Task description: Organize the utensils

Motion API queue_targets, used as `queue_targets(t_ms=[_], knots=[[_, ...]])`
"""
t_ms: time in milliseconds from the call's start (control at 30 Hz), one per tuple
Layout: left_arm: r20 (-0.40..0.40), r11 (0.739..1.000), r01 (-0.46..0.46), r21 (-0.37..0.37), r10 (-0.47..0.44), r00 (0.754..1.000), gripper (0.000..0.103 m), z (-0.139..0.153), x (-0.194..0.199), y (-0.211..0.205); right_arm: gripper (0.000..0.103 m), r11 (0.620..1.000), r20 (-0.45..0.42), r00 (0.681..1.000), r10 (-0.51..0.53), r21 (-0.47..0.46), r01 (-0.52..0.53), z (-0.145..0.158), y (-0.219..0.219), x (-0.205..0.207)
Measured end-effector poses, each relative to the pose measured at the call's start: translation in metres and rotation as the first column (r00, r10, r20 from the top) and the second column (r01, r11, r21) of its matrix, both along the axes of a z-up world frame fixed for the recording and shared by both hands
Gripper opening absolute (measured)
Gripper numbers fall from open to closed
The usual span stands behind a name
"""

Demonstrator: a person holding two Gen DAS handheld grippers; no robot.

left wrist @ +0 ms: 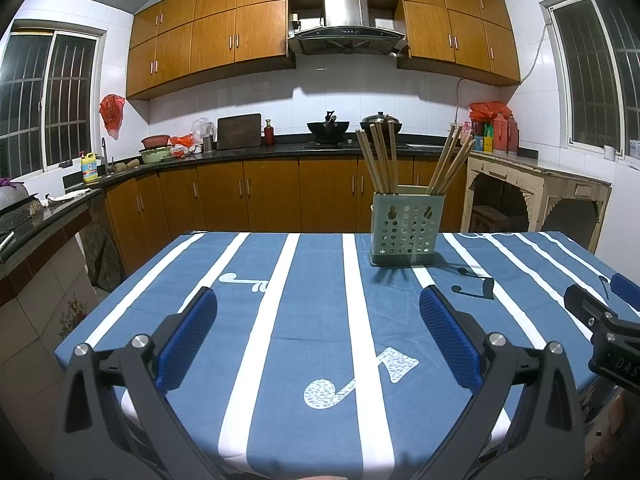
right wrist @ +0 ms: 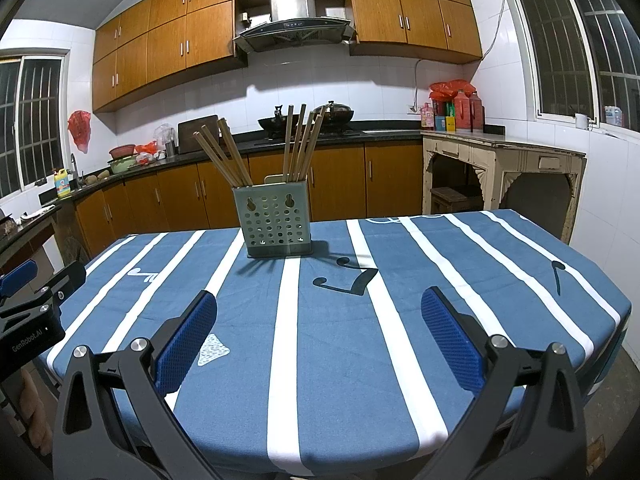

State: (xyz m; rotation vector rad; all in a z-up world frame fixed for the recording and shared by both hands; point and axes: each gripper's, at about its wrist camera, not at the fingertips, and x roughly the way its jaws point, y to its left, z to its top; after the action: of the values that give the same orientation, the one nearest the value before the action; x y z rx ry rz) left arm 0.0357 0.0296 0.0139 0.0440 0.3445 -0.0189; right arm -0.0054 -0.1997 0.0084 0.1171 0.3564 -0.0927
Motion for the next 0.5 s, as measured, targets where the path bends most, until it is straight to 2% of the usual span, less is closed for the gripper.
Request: queue_targets(t_ms=[500], knots=[[-0.001,1.000,0.000,0.000,0.000,1.000,0.099,-0.0003,-0.0004,-0.0005,0.101,1.000,-0.002,1.000,0.000,0.001,0.000,-0.0003,0.0016,-0.0001]])
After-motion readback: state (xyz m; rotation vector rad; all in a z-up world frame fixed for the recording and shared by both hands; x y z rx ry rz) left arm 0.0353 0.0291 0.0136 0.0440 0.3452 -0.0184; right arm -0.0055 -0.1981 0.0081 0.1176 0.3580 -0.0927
